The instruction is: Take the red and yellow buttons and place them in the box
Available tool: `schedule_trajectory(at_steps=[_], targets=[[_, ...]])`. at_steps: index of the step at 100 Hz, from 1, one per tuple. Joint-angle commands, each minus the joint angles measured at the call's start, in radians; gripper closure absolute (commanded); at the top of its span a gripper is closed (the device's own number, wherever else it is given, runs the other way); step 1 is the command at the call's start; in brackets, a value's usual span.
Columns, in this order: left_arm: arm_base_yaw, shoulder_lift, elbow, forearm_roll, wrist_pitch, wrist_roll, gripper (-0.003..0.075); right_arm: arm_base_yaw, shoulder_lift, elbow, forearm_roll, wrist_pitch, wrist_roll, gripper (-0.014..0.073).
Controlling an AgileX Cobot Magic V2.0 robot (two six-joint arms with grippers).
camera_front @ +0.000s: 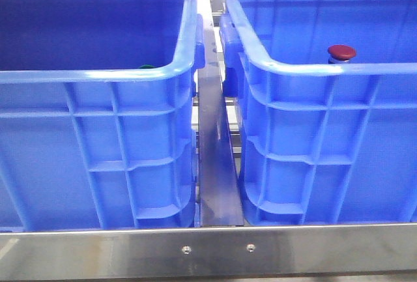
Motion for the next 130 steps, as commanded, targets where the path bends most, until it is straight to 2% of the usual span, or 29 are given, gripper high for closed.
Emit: schedule_trajectory(at_steps=[1, 25, 46, 55, 72, 78, 84, 96, 111, 130], targets=[[-0.096, -0.041, -0.027, -0.022, -0.059, 0.003, 0.0739, 0.001, -0.001, -0.027, 0.090, 0.027, -0.003, 0.0641], [-0.370, -0.042, -0.027, -0.022, -0.121, 0.005, 0.0739, 0.001, -0.001, -0.027, 0.090, 0.035, -0.003, 0.0638], [-0.510, -0.042, -0.027, -0.016, -0.159, 0.007, 0.0739, 0.001, -0.001, -0.027, 0.090, 0.091, -0.003, 0.0614], [-0.524, -0.042, -0.027, -0.016, -0.159, 0.007, 0.0739, 0.001, -0.001, -0.027, 0.090, 0.116, -0.003, 0.0517], [-0.526, -0.042, -0.027, -0.016, -0.159, 0.007, 0.0739, 0.001, -0.001, -0.027, 0.090, 0.168, -0.003, 0.0179], [-0.526, -0.042, -0.027, -0.016, -0.159, 0.007, 0.0739, 0.001, -0.001, -0.027, 0.090, 0.201, 0.005, 0.0089], [-0.526, -0.042, -0.027, -0.016, -0.159, 0.007, 0.0739, 0.001, -0.001, -0.027, 0.090, 0.238, 0.063, 0.0039], [-0.526, -0.042, -0.027, -0.016, -0.159, 0.007, 0.0739, 0.001, 0.010, -0.029, 0.090, 0.341, 0.241, 0.0039], [-0.526, -0.042, -0.027, -0.016, -0.157, 0.007, 0.0739, 0.001, 0.101, -0.047, 0.090, 0.593, 0.530, 0.0039], [-0.526, -0.042, -0.027, -0.016, -0.155, 0.007, 0.0739, 0.001, 0.303, -0.113, 0.090, 0.912, 0.639, 0.0039]])
